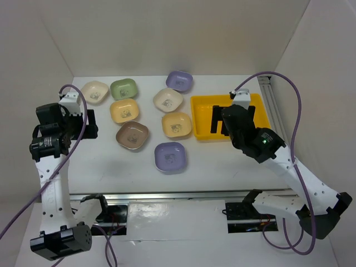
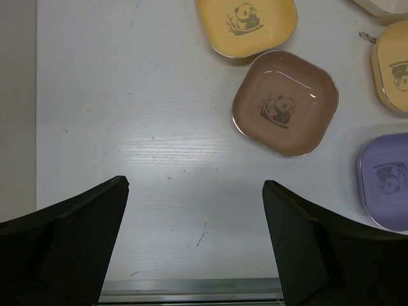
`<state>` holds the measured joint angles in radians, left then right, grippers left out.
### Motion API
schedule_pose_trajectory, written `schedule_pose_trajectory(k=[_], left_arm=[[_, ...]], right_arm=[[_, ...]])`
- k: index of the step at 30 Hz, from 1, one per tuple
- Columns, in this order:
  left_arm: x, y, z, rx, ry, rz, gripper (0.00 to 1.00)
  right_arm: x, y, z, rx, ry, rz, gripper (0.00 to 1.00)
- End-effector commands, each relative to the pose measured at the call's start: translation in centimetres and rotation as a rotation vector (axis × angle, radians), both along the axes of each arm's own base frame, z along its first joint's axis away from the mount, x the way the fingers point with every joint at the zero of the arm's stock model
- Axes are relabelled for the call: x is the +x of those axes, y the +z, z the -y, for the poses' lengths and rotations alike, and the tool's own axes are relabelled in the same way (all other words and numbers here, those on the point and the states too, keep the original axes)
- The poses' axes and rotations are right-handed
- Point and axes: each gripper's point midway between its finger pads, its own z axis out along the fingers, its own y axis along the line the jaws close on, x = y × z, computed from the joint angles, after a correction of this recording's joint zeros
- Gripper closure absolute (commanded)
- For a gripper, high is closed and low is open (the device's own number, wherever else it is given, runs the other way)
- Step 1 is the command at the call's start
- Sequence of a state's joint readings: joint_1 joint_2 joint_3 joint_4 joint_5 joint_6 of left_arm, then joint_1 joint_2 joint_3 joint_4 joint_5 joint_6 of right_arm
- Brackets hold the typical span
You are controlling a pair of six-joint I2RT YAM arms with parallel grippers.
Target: Place the plates into the plastic bin on the countertop
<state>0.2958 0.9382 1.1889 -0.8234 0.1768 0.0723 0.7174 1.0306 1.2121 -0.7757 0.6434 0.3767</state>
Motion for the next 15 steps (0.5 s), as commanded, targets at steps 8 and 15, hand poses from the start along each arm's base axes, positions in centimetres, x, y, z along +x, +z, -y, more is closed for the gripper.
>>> schedule_pose_trajectory(k=[8,15], left_arm=[[2.8,-1.9,1.9,-0.085,-0.145,-0.02,0.0],[7.0,-6.4,0.3,-0.065,-0.155,-0.044,0.0]], right_arm=[[0.6,0.3,-0.5,0.073,0.017,0.124,0.0],[1.1,-2.2,-2.5,0.049,0.102,0.066,0.0]])
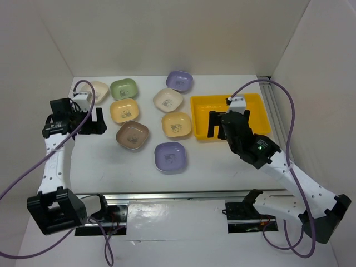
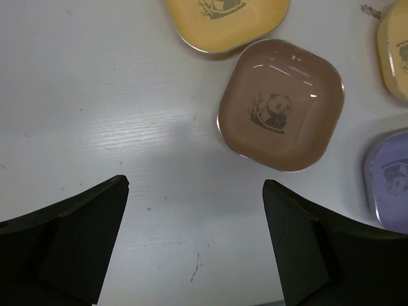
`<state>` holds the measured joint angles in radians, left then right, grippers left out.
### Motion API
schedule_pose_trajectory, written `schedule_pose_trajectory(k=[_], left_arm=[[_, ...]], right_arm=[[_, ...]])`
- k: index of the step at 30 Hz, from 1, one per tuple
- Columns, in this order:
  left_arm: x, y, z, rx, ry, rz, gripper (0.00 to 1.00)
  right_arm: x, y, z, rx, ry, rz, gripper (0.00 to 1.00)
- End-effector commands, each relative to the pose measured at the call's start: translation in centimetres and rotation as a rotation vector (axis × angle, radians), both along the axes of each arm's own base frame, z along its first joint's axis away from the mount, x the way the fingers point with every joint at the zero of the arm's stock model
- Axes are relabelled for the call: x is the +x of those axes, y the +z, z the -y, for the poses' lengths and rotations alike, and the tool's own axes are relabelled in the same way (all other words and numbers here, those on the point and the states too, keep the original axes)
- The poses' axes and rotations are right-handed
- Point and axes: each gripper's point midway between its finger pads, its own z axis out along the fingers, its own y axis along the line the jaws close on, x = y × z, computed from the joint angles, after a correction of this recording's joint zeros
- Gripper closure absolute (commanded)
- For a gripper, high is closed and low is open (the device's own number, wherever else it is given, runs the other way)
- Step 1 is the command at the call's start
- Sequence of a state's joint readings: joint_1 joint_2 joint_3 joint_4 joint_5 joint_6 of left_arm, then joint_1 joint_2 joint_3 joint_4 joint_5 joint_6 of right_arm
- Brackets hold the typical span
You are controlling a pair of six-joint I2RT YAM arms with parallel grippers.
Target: Place the plates into the plastic bin on the countertop
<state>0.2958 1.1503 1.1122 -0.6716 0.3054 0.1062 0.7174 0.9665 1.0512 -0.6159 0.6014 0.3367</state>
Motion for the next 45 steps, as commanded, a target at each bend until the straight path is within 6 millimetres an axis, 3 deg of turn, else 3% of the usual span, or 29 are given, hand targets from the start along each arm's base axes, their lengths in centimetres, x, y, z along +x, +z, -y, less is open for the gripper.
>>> schedule_pose_trajectory(k=[1,4,10,12,18,22,27,29,30,35,38,40,41,44,45], left_arm=[[3.4,-0.7,-0.7,0.035,-0.035,0.098,0.0],[4.7,-3.5,-1.5,0.051,-0.026,0.055,0.0],[5.8,-7.8,1.1,-0.072,-0.137,-0.063,0.03],[6.2,-8.6,2.0,-0.06,-0.173,-0.076,0.04],[5.7,-13.9,3.2,-0.033,-0.223,-0.19,0.04],[6.0,-15.3,2.5,-0.003,-0.198,-0.201,0.13],[6.0,-18.0,1.3,0.048,-0.167,-0.239,0.14],[5.7,-19.3,1.2,0.051,-0.17,-0.275,0.23],[5.7,-19.3,1.2,0.051,-0.17,-0.275,0.27],[4.5,-18.7,1.2,0.065,-0.171,-0.27,0.83],[3.5,-17.2,1.2,0.086,-0.172,-0.247,1.0],[1.8,-16.6,1.7,0.088,-0.211,-0.252,1.0],[1.5,-14.9,1.9,0.104,-0.225,-0.203,1.0],[0.1,-12.8,2.7,0.12,-0.272,-0.169,1.0],[-0.1,-11.5,3.0,0.131,-0.278,-0.134,1.0]], right_arm=[[1.1,0.1,-2.1,0.036,0.063,0.032,0.0],[1.5,-0.8,-3.2,0.042,0.097,0.027,0.0],[2.3,-2.9,-4.5,0.019,0.135,-0.003,0.0],[2.5,-3.5,-4.7,0.012,0.135,-0.012,0.0],[2.5,-4.5,-6.1,-0.004,0.206,-0.035,0.0],[2.4,-5.1,-6.5,-0.008,0.23,-0.048,0.0],[2.3,-5.4,-6.8,-0.009,0.252,-0.052,0.0],[2.4,-5.2,-6.9,-0.003,0.252,-0.043,0.0],[2.3,-5.7,-6.8,-0.009,0.252,-0.052,0.0],[2.1,-6.0,-7.1,-0.014,0.261,-0.059,0.0],[2.4,-6.6,-8.2,-0.005,0.291,-0.077,0.0],[2.4,-6.3,-9.7,0.024,0.343,-0.074,0.0],[2.4,-6.1,-10.6,0.031,0.374,-0.067,0.0],[2.5,-4.2,-14.8,0.107,0.489,-0.016,0.02],[2.5,-4.7,-16.6,0.11,0.526,-0.024,0.03]])
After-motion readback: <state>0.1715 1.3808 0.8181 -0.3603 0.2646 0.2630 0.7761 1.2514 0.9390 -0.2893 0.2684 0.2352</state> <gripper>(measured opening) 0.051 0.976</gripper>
